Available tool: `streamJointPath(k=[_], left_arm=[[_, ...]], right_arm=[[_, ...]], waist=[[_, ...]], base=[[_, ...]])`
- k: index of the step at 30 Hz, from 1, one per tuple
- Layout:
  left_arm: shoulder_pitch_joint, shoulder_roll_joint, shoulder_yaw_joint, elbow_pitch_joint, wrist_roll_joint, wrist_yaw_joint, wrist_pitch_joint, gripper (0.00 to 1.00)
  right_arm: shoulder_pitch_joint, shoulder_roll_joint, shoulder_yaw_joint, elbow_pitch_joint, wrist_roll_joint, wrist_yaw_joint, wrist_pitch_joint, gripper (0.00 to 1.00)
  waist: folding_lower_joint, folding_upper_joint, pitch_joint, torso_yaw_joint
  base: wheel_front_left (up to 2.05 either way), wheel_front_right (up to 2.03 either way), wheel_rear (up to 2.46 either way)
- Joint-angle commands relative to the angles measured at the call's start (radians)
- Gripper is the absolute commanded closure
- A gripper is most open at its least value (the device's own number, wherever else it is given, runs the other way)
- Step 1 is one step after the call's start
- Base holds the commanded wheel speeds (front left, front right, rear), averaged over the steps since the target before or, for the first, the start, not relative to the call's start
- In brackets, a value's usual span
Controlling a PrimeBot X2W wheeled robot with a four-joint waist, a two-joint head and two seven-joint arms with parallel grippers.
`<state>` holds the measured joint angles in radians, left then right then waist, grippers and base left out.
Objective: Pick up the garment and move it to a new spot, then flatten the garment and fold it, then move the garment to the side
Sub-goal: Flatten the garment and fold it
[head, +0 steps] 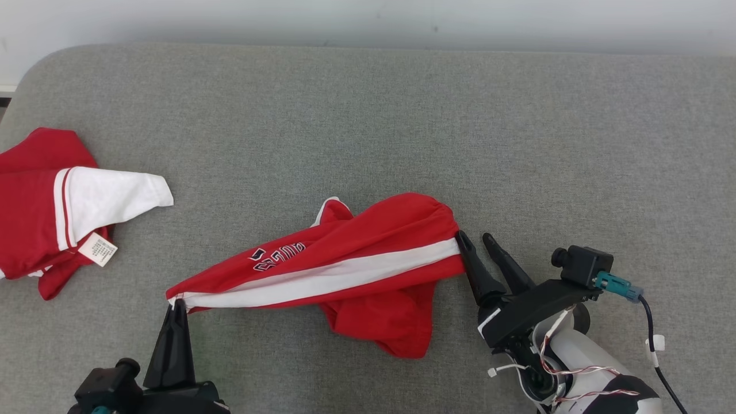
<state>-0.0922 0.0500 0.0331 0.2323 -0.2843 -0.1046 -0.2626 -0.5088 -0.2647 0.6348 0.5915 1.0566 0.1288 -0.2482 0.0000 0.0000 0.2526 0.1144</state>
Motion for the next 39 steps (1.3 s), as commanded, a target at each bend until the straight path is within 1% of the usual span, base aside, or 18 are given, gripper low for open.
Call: streamJointPath(k=[1, 6, 9, 10, 14, 15, 16, 19, 24, 27, 28, 30, 33, 35, 36, 37, 39], left_arm=[[0.003, 0.001, 0.003, 0.0, 0.004, 0.003, -0.003, 1.0], [0.005, 0.001, 0.003, 0.004, 0.011, 0.001, -0.003, 1.0], [0.0, 0.001, 0.001, 0.005, 0.013, 0.001, -0.003, 1.0], [-0.001, 0.001, 0.001, 0.004, 0.014, 0.001, -0.003, 1.0], [-0.005, 0.001, 0.002, 0.004, 0.016, 0.0, -0.003, 1.0], [-0.005, 0.001, 0.003, 0.005, 0.016, 0.0, -0.003, 1.0], [-0.005, 0.001, 0.003, 0.006, 0.016, 0.0, -0.003, 1.0], [0.001, 0.001, 0.002, 0.008, 0.016, 0.003, -0.003, 1.0], [0.008, 0.001, 0.003, 0.014, 0.019, 0.005, -0.003, 1.0], [0.008, 0.001, 0.005, 0.017, 0.023, 0.005, -0.003, 1.0], [0.007, 0.001, 0.005, 0.018, 0.024, 0.005, -0.003, 1.0], [0.009, 0.001, 0.004, 0.021, 0.025, 0.006, -0.003, 1.0], [0.01, 0.001, 0.001, 0.025, 0.027, 0.005, -0.003, 1.0], [0.01, 0.001, 0.001, 0.025, 0.027, 0.005, -0.003, 1.0], [0.01, 0.001, 0.001, 0.025, 0.027, 0.005, -0.003, 1.0], [0.009, 0.001, 0.0, 0.026, 0.027, 0.005, -0.003, 1.0], [0.009, 0.001, 0.0, 0.028, 0.027, 0.005, -0.003, 1.0]], right_arm=[[0.03, 0.007, 0.033, 0.002, 0.028, 0.003, 0.005, 0.08], [0.028, -0.018, 0.097, -0.033, 0.09, 0.003, 0.017, 0.11], [0.017, -0.038, 0.139, -0.061, 0.13, 0.003, 0.022, 0.2], [0.011, -0.044, 0.147, -0.069, 0.142, 0.003, 0.016, 0.22], [-0.006, -0.062, 0.165, -0.074, 0.168, 0.003, -0.001, 0.23], [-0.009, -0.065, 0.168, -0.073, 0.173, 0.003, -0.004, 0.26], [-0.011, -0.065, 0.169, -0.074, 0.18, 0.003, -0.006, 0.27], [-0.019, -0.068, 0.161, -0.085, 0.19, 0.003, -0.013, 0.27], [-0.017, -0.062, 0.122, -0.11, 0.209, 0.003, -0.017, 0.24], [-0.004, -0.053, 0.09, -0.134, 0.233, 0.003, -0.017, 0.2], [-0.002, -0.055, 0.085, -0.138, 0.236, 0.003, -0.017, 0.21], [0.001, -0.057, 0.092, -0.141, 0.246, 0.003, -0.016, 0.25], [-0.005, -0.062, 0.106, -0.148, 0.262, 0.003, -0.016, 0.51], [-0.009, -0.065, 0.104, -0.15, 0.272, 0.003, -0.016, 0.58], [-0.01, -0.064, 0.1, -0.151, 0.276, 0.003, -0.016, 0.62], [-0.011, -0.064, 0.099, -0.152, 0.279, 0.003, -0.016, 0.63], [-0.01, -0.065, 0.099, -0.153, 0.282, 0.003, -0.016, 0.59]], waist=[[0.0, 0.0, -0.001, 0.0], [0.0, 0.0, -0.003, -0.004], [0.0, 0.0, -0.005, -0.007], [0.0, 0.0, -0.005, -0.007], [0.0, 0.0, -0.007, -0.01], [0.0, 0.0, -0.007, -0.011], [0.0, 0.0, -0.007, -0.011], [0.0, 0.0, -0.009, -0.012], [0.0, 0.0, -0.012, -0.012], [0.0, 0.0, -0.013, -0.011], [0.0, 0.0, -0.013, -0.011], [0.0, 0.0, -0.015, -0.011], [0.0, 0.0, -0.017, -0.011], [0.0, 0.0, -0.018, -0.012], [0.0, 0.0, -0.019, -0.013], [0.0, 0.0, -0.02, -0.013], [0.0, 0.0, -0.025, -0.014]], base=[[0.0, 0.0, 0.0], [0.0, 0.0, 0.0], [0.0, 0.0, 0.0], [0.0, 0.0, 0.0], [0.0, 0.0, 0.0], [0.0, 0.0, 0.0], [0.0, 0.0, 0.0], [0.0, 0.0, 0.0], [0.0, 0.0, 0.0], [0.0, 0.0, 0.0], [0.0, 0.0, 0.0], [0.0, 0.0, 0.0], [0.0, 0.0, 0.0], [0.0, 0.0, 0.0], [0.0, 0.0, 0.0], [0.0, 0.0, 0.0], [0.0, 0.0, 0.0]])
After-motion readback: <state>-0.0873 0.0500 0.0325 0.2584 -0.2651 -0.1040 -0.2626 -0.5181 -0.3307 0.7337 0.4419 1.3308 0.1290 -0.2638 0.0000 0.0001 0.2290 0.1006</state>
